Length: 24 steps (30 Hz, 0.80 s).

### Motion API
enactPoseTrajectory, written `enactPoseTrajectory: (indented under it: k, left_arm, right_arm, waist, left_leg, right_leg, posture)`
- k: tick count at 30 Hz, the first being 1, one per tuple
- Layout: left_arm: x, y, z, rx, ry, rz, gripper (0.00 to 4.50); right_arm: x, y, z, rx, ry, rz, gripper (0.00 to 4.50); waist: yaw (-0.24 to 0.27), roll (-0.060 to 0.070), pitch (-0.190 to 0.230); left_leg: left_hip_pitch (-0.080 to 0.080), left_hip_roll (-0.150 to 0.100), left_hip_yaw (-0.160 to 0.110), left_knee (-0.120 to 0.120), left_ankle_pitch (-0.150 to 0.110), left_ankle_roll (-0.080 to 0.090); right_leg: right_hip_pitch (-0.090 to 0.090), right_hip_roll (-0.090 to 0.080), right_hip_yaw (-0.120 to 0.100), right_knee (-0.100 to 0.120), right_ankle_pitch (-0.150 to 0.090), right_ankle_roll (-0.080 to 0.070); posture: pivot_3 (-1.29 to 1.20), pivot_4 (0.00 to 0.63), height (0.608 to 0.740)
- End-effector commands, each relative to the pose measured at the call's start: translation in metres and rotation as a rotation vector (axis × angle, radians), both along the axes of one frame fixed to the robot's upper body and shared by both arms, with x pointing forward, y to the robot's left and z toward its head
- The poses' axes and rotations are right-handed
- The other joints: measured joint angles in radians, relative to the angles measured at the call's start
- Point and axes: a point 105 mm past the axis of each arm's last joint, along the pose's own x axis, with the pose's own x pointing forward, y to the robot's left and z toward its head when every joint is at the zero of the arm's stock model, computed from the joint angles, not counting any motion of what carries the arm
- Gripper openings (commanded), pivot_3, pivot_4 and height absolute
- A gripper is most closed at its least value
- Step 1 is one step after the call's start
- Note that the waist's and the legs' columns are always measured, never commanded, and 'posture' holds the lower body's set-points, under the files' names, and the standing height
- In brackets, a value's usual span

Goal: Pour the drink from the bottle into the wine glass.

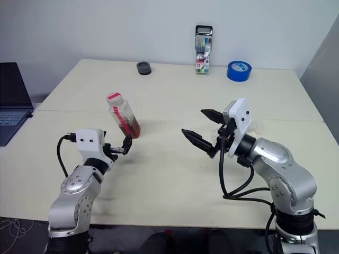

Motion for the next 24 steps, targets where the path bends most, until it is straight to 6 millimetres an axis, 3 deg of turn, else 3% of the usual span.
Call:
enactPoseTrajectory:
  k: [1, 24]
  left_arm:
    - [0.006, -0.004, 0.013, 0.009, -0.058, -0.001, 4.50]
    - [0.056, -0.004, 0.040, 0.034, -0.149, -0.020, 4.50]
  right_arm:
    - [-0.004, 0.001, 0.007, 0.008, -0.053, -0.002, 4.47]
    - [-0.007, 0.008, 0.015, 0.004, -0.095, 0.018, 4.47]
  waist:
    - [0.000, 0.000, 0.000]
    - [0.001, 0.000, 0.000]
  left_leg:
    - [0.000, 0.000, 0.000, 0.000, 0.000, 0.000]
    - [0.000, 0.000, 0.000, 0.000, 0.001, -0.002]
  right_leg:
    - [0.000, 0.000, 0.000, 0.000, 0.000, 0.000]
    - [0.000, 0.000, 0.000, 0.000, 0.000, 0.000]
  posture:
    - [0.00, 0.150, 0.740]
    - [0.00, 0.150, 0.740]
